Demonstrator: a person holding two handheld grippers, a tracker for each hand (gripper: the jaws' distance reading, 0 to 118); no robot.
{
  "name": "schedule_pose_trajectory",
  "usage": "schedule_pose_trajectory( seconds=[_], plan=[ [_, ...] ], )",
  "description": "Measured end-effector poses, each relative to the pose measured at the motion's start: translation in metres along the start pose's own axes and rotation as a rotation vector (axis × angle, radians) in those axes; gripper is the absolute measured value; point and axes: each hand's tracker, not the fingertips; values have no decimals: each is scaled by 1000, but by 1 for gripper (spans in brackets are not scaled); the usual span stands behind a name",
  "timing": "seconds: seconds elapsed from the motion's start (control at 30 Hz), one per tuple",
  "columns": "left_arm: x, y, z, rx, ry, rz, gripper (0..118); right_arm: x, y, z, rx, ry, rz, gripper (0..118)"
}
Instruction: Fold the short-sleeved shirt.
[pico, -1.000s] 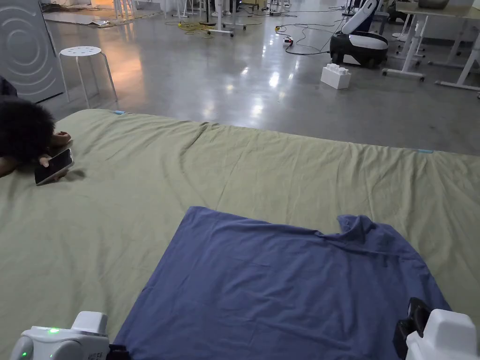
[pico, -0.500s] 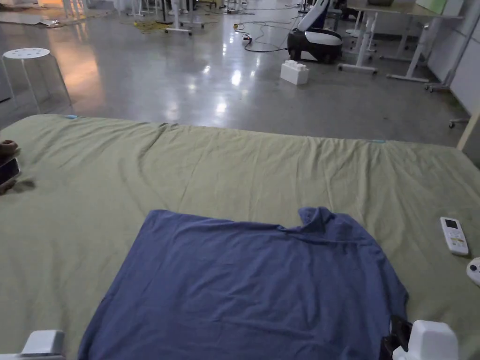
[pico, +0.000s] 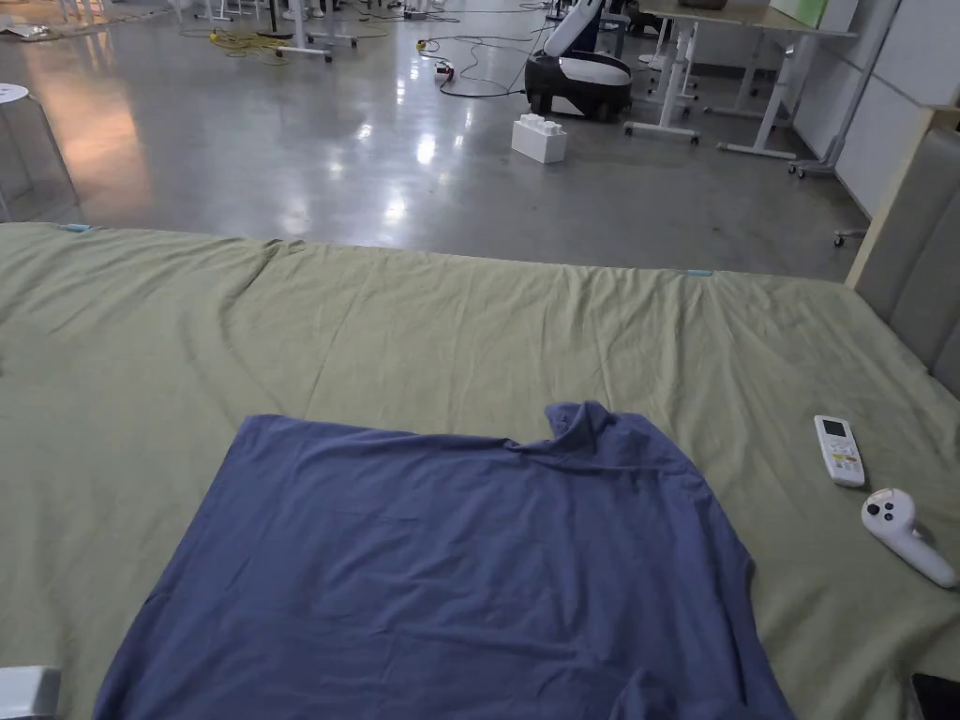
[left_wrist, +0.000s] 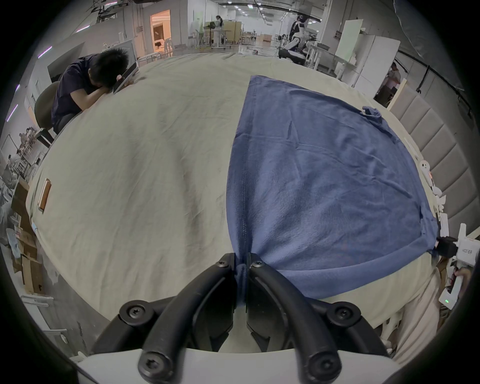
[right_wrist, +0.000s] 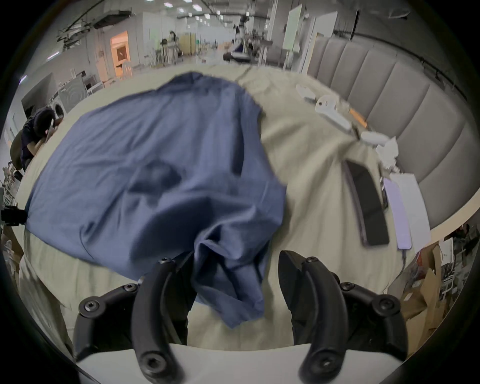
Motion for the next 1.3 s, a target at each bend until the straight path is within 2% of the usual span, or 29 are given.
schedule_pose_trajectory(
  seconds=[0.07, 0.1, 0.13, 0.23, 0.3, 0.5, 0.57, 0.73, 0.93, 1.3],
  plan=[
    [1, -1, 0, 1, 4, -1, 8, -5, -6, -7, -26, 0, 8, 44],
    [1, -1, -1, 0, 5, -3, 8, -5, -9, -4, -4, 12, 4, 31],
    [1, -2, -2, 1, 6, -3, 8, -6, -10, -1, 19, 32, -3, 11],
    [0, -2, -2, 3, 5, 0, 8, -8, -9, 3, 18, 52, 22, 11],
    [-1, -2, -1, 5, 3, 3, 8, -11, -8, 4, 13, 33, 65, 9],
    [-7, -3, 10, 37, -17, 24, 8, -2, -3, 22, 37, 29, 71, 8],
    [-7, -2, 17, 63, -24, 43, 8, 0, 1, 30, 52, 34, 66, 8],
    [-7, 15, 32, 146, -50, 62, 8, 9, 22, 41, 114, 64, -5, 8],
    [11, 59, 44, 212, -53, 39, 8, 8, 71, 48, 170, 63, -13, 8],
    [44, 158, -4, 245, -2, -14, 8, 2, 165, -11, 144, 34, -70, 8]
  ],
)
